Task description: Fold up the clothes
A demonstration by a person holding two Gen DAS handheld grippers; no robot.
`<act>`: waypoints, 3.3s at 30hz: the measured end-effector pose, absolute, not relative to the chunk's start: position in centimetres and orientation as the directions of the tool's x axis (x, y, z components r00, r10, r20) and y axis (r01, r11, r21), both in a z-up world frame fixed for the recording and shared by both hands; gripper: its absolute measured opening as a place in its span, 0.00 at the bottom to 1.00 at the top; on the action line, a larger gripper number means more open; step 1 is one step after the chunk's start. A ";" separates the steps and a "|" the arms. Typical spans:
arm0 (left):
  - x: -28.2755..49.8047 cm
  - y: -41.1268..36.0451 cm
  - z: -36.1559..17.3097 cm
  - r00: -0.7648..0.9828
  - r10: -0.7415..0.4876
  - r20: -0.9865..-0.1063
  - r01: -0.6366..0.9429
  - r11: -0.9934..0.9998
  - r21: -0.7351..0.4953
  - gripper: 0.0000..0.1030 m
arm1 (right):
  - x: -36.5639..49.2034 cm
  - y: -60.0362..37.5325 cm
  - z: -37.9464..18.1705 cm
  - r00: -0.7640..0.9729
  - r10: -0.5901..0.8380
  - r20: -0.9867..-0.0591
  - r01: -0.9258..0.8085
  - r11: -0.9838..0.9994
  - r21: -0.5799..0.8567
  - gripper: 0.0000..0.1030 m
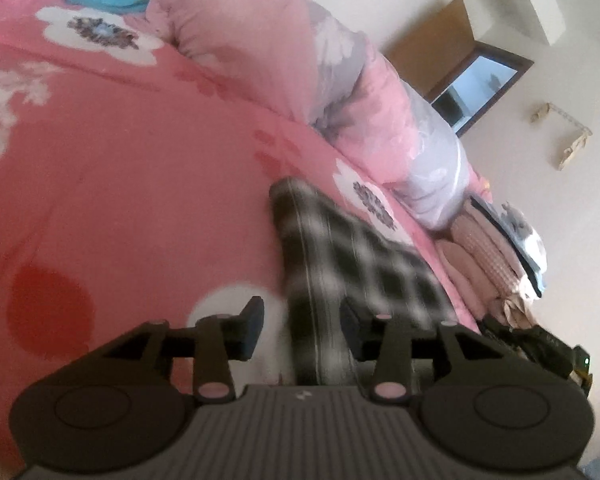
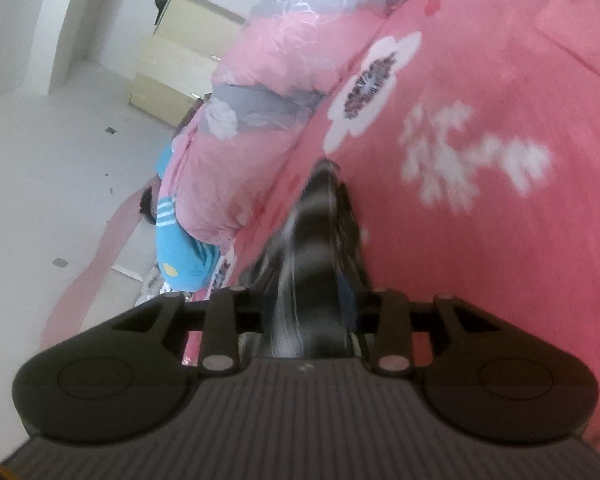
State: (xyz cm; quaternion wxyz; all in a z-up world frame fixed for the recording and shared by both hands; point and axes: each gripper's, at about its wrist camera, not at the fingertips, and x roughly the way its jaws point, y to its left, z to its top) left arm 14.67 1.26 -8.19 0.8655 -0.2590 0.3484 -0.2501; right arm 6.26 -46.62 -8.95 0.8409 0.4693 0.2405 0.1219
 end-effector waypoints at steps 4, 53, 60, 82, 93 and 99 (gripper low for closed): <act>19.5 -0.8 -8.2 0.622 -0.586 -0.519 0.214 0.765 -0.608 0.43 | 11.9 -47.5 -8.4 0.816 0.482 -0.320 -0.005 0.559 0.829 0.35; 16.3 -17.2 -5.9 0.663 -0.487 -0.569 0.559 0.827 -0.057 0.56 | 0.1 -46.2 -11.0 0.912 0.363 -0.193 -0.097 0.645 0.758 0.23; 16.0 -18.0 -7.8 0.668 -0.434 -0.604 0.530 0.847 -0.023 0.62 | -1.4 -44.4 -9.6 0.914 0.333 -0.232 -0.133 0.787 0.603 0.14; 13.9 -5.3 -4.0 0.741 -0.453 -0.495 0.352 0.890 -0.288 0.68 | 1.2 -37.9 -4.0 0.901 0.300 -0.314 -0.209 0.933 0.292 0.10; 12.1 1.1 -8.0 0.676 -0.518 -0.524 0.295 0.842 -0.452 0.85 | 6.0 -33.5 -5.3 0.866 0.174 -0.468 -0.121 0.983 0.140 0.11; 11.2 1.8 -9.1 0.685 -0.531 -0.499 0.333 0.837 -0.434 0.86 | 2.3 -30.6 -2.2 0.884 0.245 -0.399 -0.212 0.969 0.126 0.11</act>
